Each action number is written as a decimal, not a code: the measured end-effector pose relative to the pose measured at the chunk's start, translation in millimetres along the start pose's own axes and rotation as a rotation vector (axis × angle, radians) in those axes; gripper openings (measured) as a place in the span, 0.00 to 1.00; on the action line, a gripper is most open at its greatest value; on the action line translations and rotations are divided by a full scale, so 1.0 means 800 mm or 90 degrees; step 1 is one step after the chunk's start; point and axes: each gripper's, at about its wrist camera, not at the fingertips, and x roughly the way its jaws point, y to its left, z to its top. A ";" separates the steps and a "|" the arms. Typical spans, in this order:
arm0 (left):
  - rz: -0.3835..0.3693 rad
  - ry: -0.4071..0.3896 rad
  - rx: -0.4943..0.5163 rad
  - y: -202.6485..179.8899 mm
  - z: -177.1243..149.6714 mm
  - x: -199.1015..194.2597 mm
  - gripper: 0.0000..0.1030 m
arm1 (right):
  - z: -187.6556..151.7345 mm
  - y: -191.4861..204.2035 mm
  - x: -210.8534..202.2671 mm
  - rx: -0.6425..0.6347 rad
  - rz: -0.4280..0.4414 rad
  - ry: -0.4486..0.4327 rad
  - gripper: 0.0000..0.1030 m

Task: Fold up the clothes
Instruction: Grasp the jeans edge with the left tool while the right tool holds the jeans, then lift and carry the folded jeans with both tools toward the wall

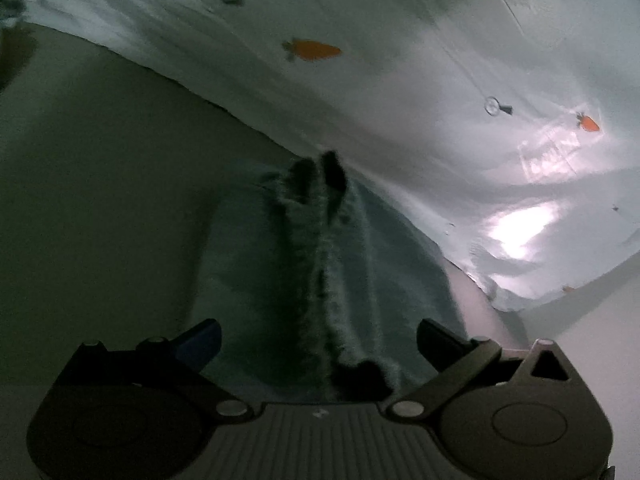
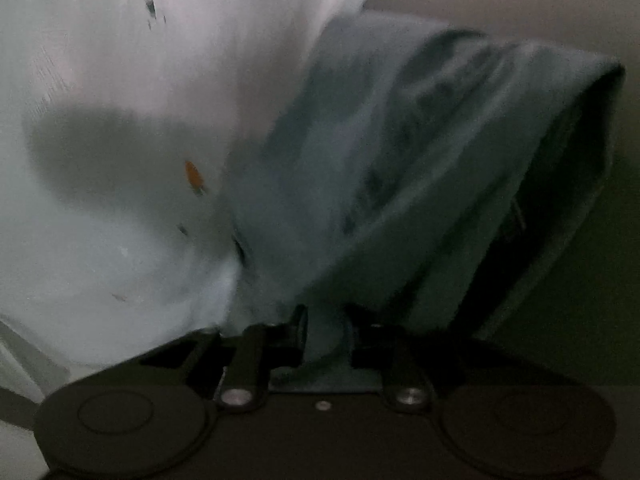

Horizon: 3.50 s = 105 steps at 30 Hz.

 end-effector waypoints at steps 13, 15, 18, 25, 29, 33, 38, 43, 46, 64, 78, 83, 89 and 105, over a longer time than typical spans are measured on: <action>0.081 -0.033 0.082 -0.077 -0.008 -0.001 0.14 | 0.031 -0.063 -0.067 0.174 0.066 -0.147 0.25; 0.102 -0.048 0.101 -0.080 -0.017 -0.024 0.14 | 0.033 -0.074 -0.082 0.174 0.053 -0.169 0.25; 0.131 0.004 0.068 -0.031 -0.025 0.007 0.17 | 0.036 -0.082 -0.098 0.149 0.025 -0.190 0.25; 0.169 0.023 0.078 -0.009 -0.015 0.022 0.67 | 0.057 -0.047 -0.100 -0.002 -0.079 -0.181 0.52; 0.201 -0.005 0.133 -0.014 -0.001 0.004 0.80 | 0.067 0.001 -0.068 -0.235 -0.233 -0.112 0.68; 0.220 0.020 0.181 -0.008 0.001 0.025 0.88 | 0.073 0.021 -0.032 -0.382 -0.288 -0.056 0.70; 0.185 0.053 0.211 0.001 0.022 0.058 0.91 | 0.113 0.023 -0.001 -0.378 -0.264 0.002 0.81; 0.110 0.080 0.179 0.031 0.044 0.082 0.92 | 0.157 0.029 0.021 -0.383 -0.214 0.060 0.81; 0.054 0.102 0.126 0.050 0.058 0.105 0.94 | 0.183 0.026 0.050 -0.381 -0.197 0.110 0.81; -0.134 0.056 -0.064 0.068 0.038 0.081 0.78 | 0.185 0.002 0.047 -0.076 -0.002 0.128 0.44; -0.203 0.091 0.006 -0.047 -0.046 -0.002 0.77 | -0.001 -0.036 -0.229 0.057 0.050 -0.083 0.43; -0.244 0.139 0.088 -0.122 -0.090 0.002 0.77 | -0.039 -0.078 -0.331 0.107 0.053 -0.178 0.43; -0.256 0.153 0.115 -0.214 -0.140 0.032 0.77 | -0.034 -0.114 -0.414 0.132 0.059 -0.241 0.43; -0.267 0.126 0.208 -0.546 -0.178 0.231 0.77 | 0.162 -0.256 -0.551 0.218 0.174 -0.299 0.43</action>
